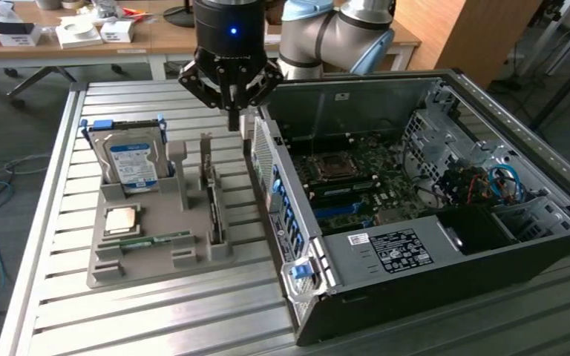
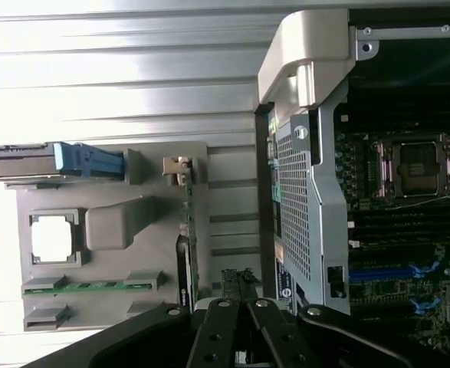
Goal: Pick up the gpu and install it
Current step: 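Reach for the gpu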
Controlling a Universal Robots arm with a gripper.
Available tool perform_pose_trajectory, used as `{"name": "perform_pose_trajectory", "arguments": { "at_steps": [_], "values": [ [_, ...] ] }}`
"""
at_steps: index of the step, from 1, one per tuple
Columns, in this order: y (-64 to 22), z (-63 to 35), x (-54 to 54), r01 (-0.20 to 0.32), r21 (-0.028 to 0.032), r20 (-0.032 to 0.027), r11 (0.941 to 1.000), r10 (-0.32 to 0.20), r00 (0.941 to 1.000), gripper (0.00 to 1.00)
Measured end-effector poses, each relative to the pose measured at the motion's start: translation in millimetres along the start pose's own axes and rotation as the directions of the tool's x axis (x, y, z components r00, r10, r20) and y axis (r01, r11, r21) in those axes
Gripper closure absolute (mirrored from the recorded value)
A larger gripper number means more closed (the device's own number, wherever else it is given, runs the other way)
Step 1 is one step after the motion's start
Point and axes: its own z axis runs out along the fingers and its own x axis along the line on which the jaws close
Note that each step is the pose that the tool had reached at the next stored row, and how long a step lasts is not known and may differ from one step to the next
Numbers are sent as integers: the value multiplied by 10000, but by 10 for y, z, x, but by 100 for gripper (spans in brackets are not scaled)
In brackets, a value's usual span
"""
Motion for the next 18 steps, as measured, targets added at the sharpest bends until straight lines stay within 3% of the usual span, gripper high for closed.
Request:
{"name": "perform_pose_trajectory", "arguments": {
  "at_steps": [10,18],
  "values": [
    [-13,21,159,-4,-1,0,10000,4,10000,89],
    [-14,22,171,-4,1,0,10000,4,10000,89]
  ]
}}
